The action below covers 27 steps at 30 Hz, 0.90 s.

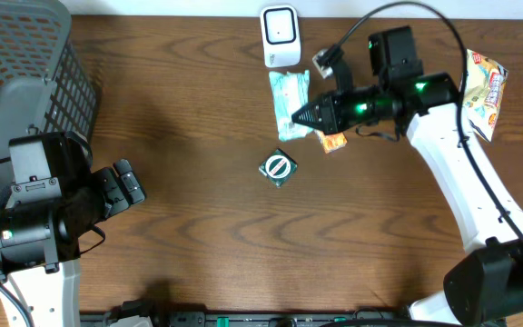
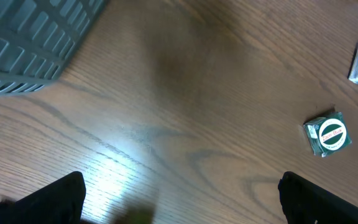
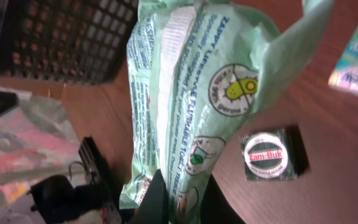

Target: Scan the item barcode

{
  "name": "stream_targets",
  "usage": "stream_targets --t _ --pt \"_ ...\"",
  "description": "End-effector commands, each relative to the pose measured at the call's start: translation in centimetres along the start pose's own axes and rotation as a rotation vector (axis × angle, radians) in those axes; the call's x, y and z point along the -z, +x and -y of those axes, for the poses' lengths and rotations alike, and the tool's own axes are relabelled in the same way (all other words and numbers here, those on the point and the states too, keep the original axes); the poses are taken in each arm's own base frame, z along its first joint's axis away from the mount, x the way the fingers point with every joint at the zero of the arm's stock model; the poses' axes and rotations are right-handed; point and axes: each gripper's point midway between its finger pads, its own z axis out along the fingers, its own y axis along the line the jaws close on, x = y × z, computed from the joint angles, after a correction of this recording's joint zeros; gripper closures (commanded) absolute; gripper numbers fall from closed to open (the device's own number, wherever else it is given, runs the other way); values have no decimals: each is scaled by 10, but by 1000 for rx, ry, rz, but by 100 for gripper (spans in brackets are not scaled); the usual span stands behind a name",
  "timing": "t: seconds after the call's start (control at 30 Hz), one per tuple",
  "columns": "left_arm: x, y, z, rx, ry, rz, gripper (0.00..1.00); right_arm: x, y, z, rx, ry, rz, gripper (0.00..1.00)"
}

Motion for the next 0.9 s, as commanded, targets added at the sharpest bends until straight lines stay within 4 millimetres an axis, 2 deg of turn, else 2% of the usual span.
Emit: stream_targets --t 0.0,0.27,0.43,0.57,0.67,0.8,0.87 --pt "0 0 -4 14 -19 3 3 -12 19 8 -50 -9 -33 99" --pt "0 0 -4 14 -19 3 2 -38 85 80 -305 222 -115 99" --pt "0 0 -4 14 -19 3 3 -50 119 96 -340 241 -152 95" --pt "0 0 -4 14 -19 3 3 -50 145 115 -367 332 -193 83" --pt "0 0 -4 14 -19 3 2 -47 154 126 -397 394 -201 76" --pt "0 0 -4 14 -19 3 2 -48 151 126 -390 392 -190 61" --pt "0 0 -4 14 -19 3 2 -48 148 127 -397 393 -177 57"
